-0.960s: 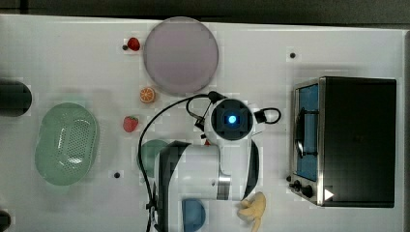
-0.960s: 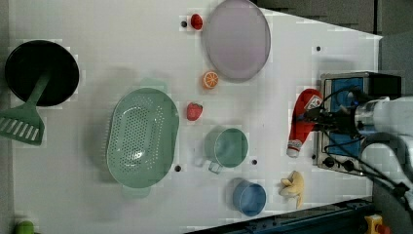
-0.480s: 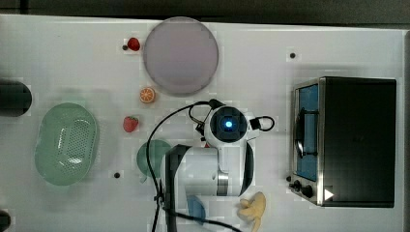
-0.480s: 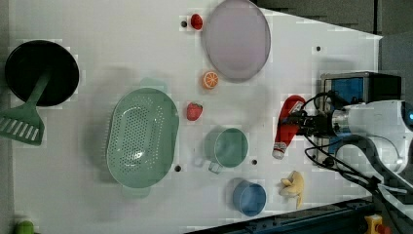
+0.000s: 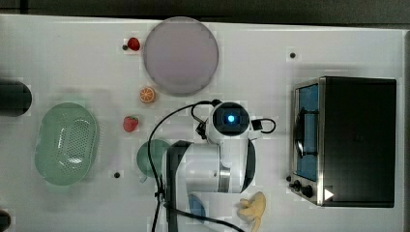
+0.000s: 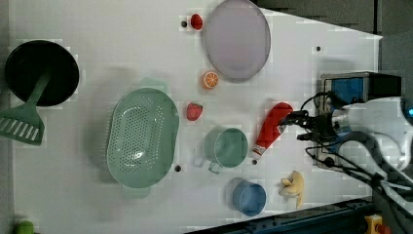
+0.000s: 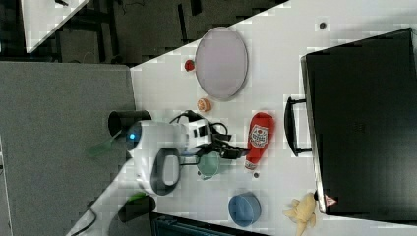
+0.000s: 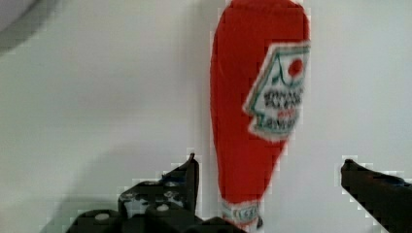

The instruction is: Pick ketchup from plate and place it on table.

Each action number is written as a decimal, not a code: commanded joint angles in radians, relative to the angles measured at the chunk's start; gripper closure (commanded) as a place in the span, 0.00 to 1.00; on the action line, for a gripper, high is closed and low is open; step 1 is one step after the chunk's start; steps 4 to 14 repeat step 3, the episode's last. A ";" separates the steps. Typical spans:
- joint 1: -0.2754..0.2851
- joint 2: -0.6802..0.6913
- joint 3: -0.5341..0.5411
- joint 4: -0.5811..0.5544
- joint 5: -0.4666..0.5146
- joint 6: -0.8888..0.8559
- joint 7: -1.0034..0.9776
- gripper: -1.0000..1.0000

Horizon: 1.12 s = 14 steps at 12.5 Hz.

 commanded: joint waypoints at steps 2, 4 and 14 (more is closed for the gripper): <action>0.004 -0.156 0.017 0.212 0.002 -0.166 0.135 0.00; 0.004 -0.176 0.017 0.265 0.002 -0.196 0.182 0.00; 0.004 -0.176 0.017 0.265 0.002 -0.196 0.182 0.00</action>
